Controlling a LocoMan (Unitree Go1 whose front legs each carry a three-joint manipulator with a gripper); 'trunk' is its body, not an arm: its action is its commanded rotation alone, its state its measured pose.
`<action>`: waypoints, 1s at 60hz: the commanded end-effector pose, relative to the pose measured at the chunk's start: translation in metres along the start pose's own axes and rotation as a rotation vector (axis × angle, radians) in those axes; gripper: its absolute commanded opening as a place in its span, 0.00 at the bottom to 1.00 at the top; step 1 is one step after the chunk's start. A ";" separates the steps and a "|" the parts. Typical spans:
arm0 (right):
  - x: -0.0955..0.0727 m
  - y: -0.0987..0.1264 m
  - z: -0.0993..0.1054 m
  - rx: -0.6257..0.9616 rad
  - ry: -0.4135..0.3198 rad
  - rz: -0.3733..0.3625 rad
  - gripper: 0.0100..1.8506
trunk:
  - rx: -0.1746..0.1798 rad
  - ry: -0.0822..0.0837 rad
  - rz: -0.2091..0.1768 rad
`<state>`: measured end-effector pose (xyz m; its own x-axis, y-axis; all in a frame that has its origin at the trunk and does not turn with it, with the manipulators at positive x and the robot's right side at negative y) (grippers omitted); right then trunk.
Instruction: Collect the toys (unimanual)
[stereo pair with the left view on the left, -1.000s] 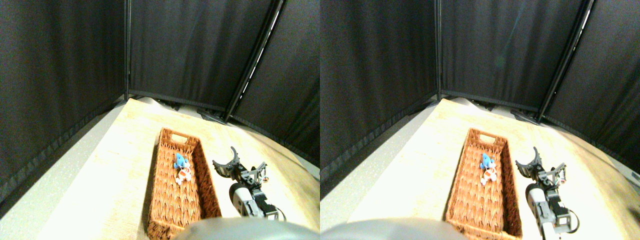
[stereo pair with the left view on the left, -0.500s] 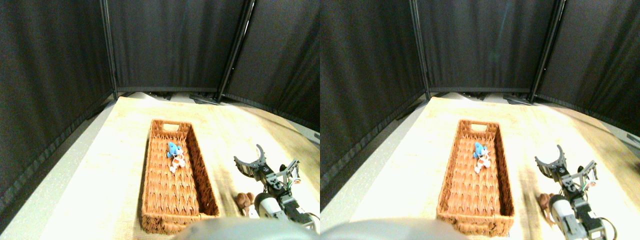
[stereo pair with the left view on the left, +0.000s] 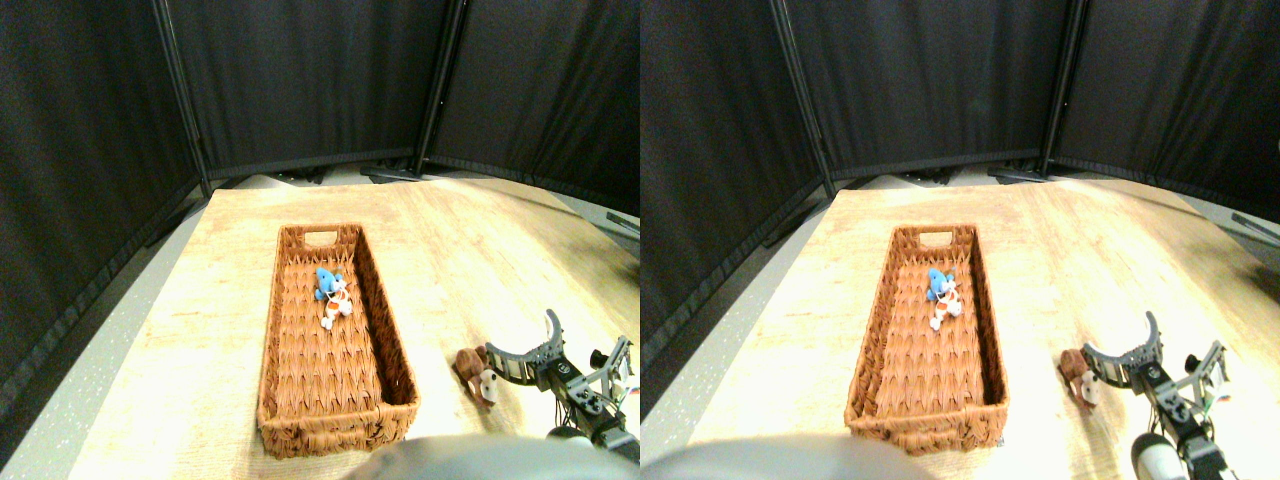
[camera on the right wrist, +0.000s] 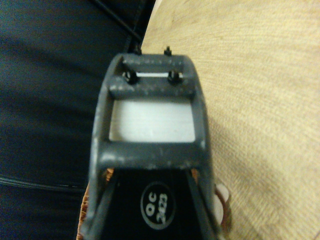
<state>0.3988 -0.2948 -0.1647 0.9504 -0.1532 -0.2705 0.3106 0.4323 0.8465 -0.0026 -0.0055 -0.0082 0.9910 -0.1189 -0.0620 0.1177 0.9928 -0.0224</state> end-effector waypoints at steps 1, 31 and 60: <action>-0.005 0.007 -0.004 0.034 -0.026 0.020 0.52 | -0.025 -0.003 -0.013; -0.001 -0.010 -0.023 0.145 0.051 -0.047 0.53 | -0.062 -0.004 0.009; 0.016 -0.064 -0.043 0.282 0.046 -0.174 0.51 | -0.080 0.003 0.043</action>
<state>0.3921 -0.2823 -0.2409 0.8825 -0.1410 -0.4487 0.4652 0.1210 0.8769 -0.0039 -0.0035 -0.0052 0.9949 -0.0860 -0.0518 0.0817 0.9935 -0.0798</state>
